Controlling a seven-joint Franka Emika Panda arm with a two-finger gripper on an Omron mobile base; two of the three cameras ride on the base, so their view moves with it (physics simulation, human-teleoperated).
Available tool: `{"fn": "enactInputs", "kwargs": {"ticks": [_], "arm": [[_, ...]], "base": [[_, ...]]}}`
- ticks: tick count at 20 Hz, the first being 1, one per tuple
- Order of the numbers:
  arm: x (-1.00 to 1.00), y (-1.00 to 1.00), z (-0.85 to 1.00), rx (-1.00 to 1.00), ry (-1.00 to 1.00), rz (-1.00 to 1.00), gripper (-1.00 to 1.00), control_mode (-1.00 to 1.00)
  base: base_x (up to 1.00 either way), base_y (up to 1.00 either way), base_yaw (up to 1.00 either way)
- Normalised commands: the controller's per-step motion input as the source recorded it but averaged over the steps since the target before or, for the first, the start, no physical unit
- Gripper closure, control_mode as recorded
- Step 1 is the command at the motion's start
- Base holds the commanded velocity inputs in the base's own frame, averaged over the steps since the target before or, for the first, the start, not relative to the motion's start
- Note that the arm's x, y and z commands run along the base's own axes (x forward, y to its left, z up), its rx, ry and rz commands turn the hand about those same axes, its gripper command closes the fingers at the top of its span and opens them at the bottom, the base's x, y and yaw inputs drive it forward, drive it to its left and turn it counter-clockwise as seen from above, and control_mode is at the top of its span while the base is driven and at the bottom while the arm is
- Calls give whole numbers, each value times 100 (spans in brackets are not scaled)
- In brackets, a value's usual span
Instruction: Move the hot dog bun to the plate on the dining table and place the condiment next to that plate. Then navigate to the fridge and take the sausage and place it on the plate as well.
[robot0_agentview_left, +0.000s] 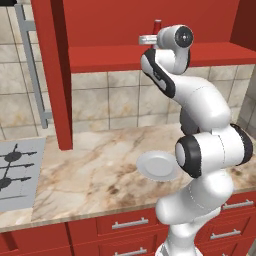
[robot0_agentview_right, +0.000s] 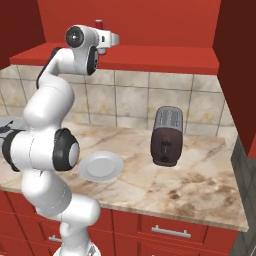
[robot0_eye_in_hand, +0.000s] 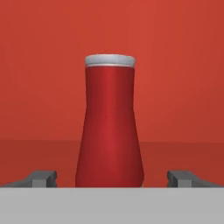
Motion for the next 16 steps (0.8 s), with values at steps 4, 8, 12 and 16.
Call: {"fn": "enactInputs", "kwargs": {"ticks": [4,8,12,16], "arm": [[14,0,-10,0,4,0,100,-100],[5,0,-3,0,7,0,100,-100],[0,1,-5,-1,1,0,100,-100],[-42,0,12,0,-15,-3,100,-100]], "base": [[0,0,0],[0,0,0],[0,0,0],[0,0,0]]}}
